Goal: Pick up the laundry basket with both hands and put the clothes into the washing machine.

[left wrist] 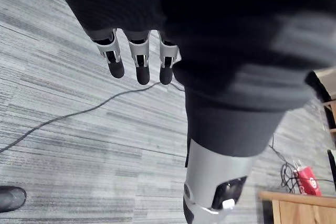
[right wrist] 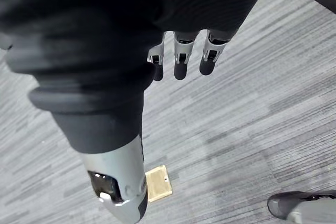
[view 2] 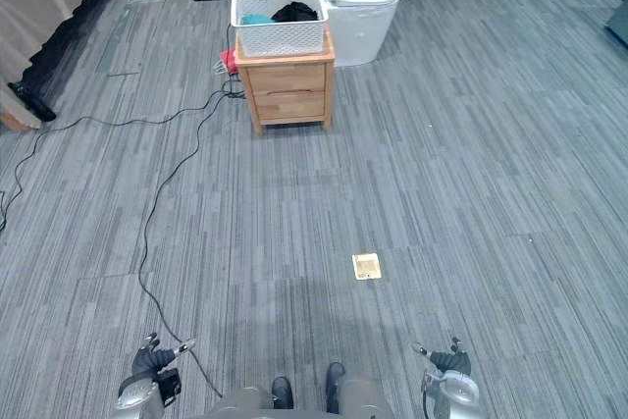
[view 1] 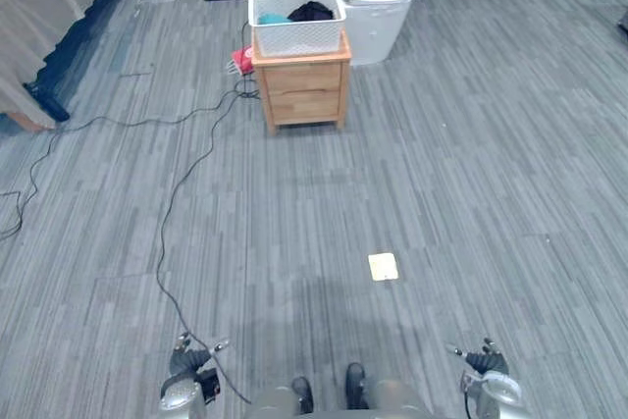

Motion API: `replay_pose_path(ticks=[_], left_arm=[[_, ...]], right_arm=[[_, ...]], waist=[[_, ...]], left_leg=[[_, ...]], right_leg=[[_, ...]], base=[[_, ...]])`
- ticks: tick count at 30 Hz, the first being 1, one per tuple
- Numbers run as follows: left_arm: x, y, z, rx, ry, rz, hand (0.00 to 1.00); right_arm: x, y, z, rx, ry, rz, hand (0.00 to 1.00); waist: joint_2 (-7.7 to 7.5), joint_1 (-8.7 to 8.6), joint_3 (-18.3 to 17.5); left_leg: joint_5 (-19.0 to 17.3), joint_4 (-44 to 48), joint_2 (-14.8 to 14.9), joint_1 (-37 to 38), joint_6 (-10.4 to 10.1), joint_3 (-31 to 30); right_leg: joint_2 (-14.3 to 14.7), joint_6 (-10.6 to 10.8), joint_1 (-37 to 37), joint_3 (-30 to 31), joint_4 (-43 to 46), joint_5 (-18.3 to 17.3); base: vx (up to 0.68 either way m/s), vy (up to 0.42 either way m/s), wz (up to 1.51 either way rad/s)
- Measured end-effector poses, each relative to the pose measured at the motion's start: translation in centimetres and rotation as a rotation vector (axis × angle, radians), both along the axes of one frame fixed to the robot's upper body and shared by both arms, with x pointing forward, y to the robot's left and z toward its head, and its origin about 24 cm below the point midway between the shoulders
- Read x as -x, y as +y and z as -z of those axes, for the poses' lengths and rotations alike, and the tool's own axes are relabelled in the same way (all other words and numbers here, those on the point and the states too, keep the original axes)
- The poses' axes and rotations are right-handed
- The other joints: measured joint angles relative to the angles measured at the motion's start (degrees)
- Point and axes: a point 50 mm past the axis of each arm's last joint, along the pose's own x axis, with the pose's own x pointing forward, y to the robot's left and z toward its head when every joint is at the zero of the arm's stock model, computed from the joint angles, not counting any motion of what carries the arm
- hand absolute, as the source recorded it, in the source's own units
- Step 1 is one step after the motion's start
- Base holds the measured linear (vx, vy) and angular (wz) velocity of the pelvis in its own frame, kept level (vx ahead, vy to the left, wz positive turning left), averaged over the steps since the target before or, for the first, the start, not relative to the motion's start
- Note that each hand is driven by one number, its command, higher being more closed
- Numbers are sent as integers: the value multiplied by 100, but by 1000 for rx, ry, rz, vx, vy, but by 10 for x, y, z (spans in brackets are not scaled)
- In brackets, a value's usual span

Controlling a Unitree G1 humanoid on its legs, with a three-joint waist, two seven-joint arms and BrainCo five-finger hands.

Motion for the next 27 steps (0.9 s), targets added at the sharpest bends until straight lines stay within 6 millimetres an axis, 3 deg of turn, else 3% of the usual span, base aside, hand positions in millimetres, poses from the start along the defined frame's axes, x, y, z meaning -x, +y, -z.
replay_pose_path(ticks=[2,4,5,6,7,8,9,10,11,12,14,16,18,19,20,21,22,23,24,25,26,27], left_arm=[[-10,0,-4,-7,-26,0,0],[-20,2,-9,-22,-50,-1,0],[-22,1,-10,-21,-58,0,0],[-25,-4,-12,-17,-73,9,0],[-25,-4,-12,-17,-77,13,0],[-26,-8,-12,-4,-84,11,0],[-25,-12,-12,9,-90,4,0],[-24,-14,-12,19,-94,-2,0],[-21,-16,-12,30,-105,-22,0],[-22,-18,-13,40,-112,-28,0],[-25,-23,-17,57,-147,-34,0],[-28,-25,-23,65,-187,-40,0],[-27,-24,-23,61,-190,-44,0],[-26,-24,-23,61,-189,-44,0],[-23,-25,-21,64,-177,-47,0],[-20,-25,-19,66,-168,-51,0],[-15,-26,-14,72,-141,-54,0],[-10,-26,-9,76,-108,-58,0],[-8,-25,-7,73,-95,-58,0],[-1,-23,-4,69,-73,-57,0],[1,-25,-2,73,-55,-48,0],[2,-27,0,76,-42,-38,0]], right_arm=[[-9,1,-3,6,-16,-17,0],[-11,-1,-5,13,-24,-18,0],[-10,-3,-6,23,-23,-18,0],[-10,-6,-7,33,-27,-21,0],[-11,-5,-8,35,-33,-25,0],[-16,-2,-11,34,-52,-41,0],[-16,2,-11,23,-61,-44,0],[-17,2,-12,24,-67,-46,0],[-21,7,-14,23,-83,-65,0],[-24,11,-16,20,-104,-73,0],[-28,13,-19,21,-128,-74,0],[-29,12,-21,24,-138,-75,0],[-30,13,-21,22,-133,-76,0],[-28,12,-20,22,-125,-76,0],[-25,11,-19,29,-116,-83,0],[-24,9,-18,33,-109,-78,0],[-19,6,-14,38,-77,-75,0],[-13,5,-9,32,-47,-71,0],[-10,7,-7,25,-35,-68,0],[1,12,-1,10,-4,-62,0],[5,17,3,-8,10,-61,0],[6,21,5,-19,19,-61,0]], waist=[[-24,-114,109],[-123,-153,196],[-129,-199,188],[-29,-270,168],[-6,-269,170],[139,-282,204],[201,-291,233],[238,-283,236],[269,-242,252],[256,-126,272],[162,-17,281],[127,70,267],[164,169,270],[115,230,291],[112,237,288],[110,242,286],[192,249,242],[164,261,166],[86,293,86],[-133,346,-102],[-270,350,-156],[-330,328,-171]], left_leg=[[72,-350,110,426,-170,-118],[129,-702,97,883,-384,-168],[22,-749,161,1128,-587,-231],[-29,-561,370,1245,-933,-273],[-15,-444,412,1229,-1058,-260],[150,345,626,1023,-1405,-223],[657,1844,910,530,-1777,-174],[1022,2745,1120,225,-1830,-170],[978,4312,1521,-304,-1718,15],[827,5195,1853,-707,-1433,330],[641,5277,2025,-1171,-1107,913],[535,4574,2056,-1665,-933,1371],[525,3121,1952,-2043,-906,1501],[631,1867,1716,-2083,-1030,1412],[944,620,1481,-2057,-1067,1182],[1067,154,1391,-2049,-1087,1025],[1191,-291,1298,-2083,-1081,811],[1580,-345,1214,-2073,-890,631],[1844,-213,1102,-2070,-843,595],[1889,191,893,-2208,-737,601],[1743,547,758,-2203,-490,649],[1601,659,691,-2144,-336,678]], right_leg=[[57,125,51,-270,-1767,702],[42,124,-48,-279,-2465,1096],[43,-49,-87,-185,-2460,1361],[131,-448,-263,-129,-1716,1833],[130,-558,-309,-141,-1507,1801],[206,-754,-317,-238,-912,1259],[283,-906,-48,-294,-636,826],[357,-932,164,-318,-629,656],[569,-996,679,-322,-736,458],[710,-1091,1211,-260,-933,381],[722,-1103,1896,-150,-1359,326],[714,-969,2468,-39,-1924,249],[728,-873,2882,-2,-2349,193],[671,-753,3153,52,-2533,123],[632,-579,3392,66,-2657,18],[631,-466,3497,66,-2706,-45],[615,-193,3696,76,-2723,-208],[511,119,3875,94,-2667,-414],[386,280,3887,119,-2572,-545],[83,614,3740,191,-2063,-815],[-202,804,3366,267,-977,-928],[-362,781,3100,317,-229,-867]], base=[[507,-57,35],[613,-124,35],[810,-205,39],[714,-202,33],[705,-245,16],[699,-285,7],[692,-295,7],[712,-296,-5],[678,-259,-22],[774,-248,-31],[684,-145,-25],[470,-44,-25],[495,38,-21],[497,111,-11],[510,140,-10],[526,216,-13],[547,293,-18],[549,321,-22],[550,334,-21],[590,294,-19],[601,289,-12],[627,277,1]])
